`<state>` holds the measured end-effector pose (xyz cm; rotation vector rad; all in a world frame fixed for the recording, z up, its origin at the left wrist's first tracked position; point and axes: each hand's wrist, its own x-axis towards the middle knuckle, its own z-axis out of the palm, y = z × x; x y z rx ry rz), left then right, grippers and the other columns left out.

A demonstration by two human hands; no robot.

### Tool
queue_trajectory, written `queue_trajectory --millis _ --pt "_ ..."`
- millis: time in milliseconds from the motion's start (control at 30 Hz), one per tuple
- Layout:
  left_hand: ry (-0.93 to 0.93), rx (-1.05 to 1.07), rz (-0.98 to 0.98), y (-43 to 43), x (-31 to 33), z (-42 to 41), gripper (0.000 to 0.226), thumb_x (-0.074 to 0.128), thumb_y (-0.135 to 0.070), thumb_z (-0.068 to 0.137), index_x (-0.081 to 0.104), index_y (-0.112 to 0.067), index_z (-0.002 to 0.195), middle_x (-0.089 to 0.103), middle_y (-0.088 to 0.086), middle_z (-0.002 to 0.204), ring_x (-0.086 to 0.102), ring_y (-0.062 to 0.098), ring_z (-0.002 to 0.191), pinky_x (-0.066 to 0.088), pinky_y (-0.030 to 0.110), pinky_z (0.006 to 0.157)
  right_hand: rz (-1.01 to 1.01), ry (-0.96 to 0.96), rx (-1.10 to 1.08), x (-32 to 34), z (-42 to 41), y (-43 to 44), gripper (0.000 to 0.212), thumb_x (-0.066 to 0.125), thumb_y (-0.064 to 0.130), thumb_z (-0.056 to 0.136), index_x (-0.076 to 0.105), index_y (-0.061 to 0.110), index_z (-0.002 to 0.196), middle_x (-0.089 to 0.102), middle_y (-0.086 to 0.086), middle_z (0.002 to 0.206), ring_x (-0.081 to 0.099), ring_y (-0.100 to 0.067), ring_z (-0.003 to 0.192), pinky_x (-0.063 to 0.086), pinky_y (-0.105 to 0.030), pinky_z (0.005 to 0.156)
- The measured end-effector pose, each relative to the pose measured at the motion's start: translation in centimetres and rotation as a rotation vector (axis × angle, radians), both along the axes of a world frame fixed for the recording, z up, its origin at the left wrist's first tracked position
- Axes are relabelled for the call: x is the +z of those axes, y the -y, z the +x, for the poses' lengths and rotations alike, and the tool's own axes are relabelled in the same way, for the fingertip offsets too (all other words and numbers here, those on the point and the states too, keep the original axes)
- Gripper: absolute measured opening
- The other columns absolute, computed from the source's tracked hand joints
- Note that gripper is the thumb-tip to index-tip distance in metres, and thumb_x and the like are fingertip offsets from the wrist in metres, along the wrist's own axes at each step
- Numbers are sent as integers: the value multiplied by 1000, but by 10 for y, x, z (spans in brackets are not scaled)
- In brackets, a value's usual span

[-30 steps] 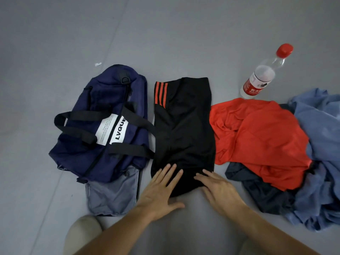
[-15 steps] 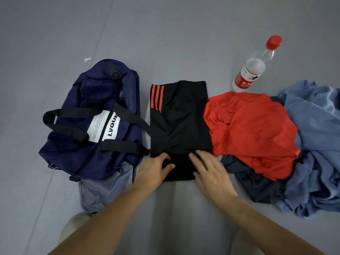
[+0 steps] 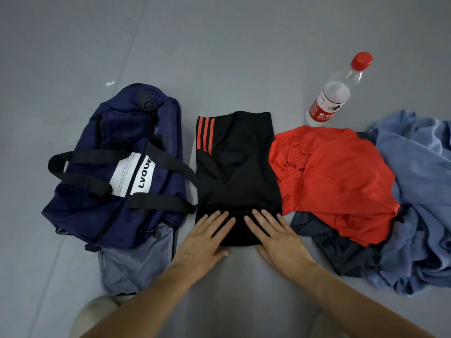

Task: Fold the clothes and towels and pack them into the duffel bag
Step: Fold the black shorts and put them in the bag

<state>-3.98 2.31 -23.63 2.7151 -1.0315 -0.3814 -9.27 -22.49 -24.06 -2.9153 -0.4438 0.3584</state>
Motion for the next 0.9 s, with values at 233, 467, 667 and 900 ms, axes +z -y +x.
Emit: queue_trajectory --millis 233,467,667,900 --pt "-140 210 -101 14 20 11 56 63 -24 90 49 -23 144 53 -1 147 48 17 137 41 31 111 18 -28 -54 8 5 -7 67 53 41 86 42 24 150 47 -2 152 44 -21 140 41 -47 111" --pt "-220 302 -151 17 29 29 30 51 -48 97 63 -30 118 61 -14 111 63 13 91 51 29 75 266 -37 -251 26 23 0 44 61 31 78 69 24 121 71 4 116 66 -20 108 55 -34 90" --pt "-326 381 -52 15 32 39 30 50 -61 93 58 -37 110 69 -8 88 66 15 81 55 36 68 338 -395 -504 43 34 5 41 59 57 89 56 37 124 70 2 103 62 -24 101 51 -40 89" --pt "293 146 -226 24 24 16 24 75 -23 87 70 -21 111 66 -3 112 62 24 105 47 38 88 34 129 42 16 2 -13 73 60 47 87 40 19 151 36 -8 158 29 -30 148 29 -56 115"
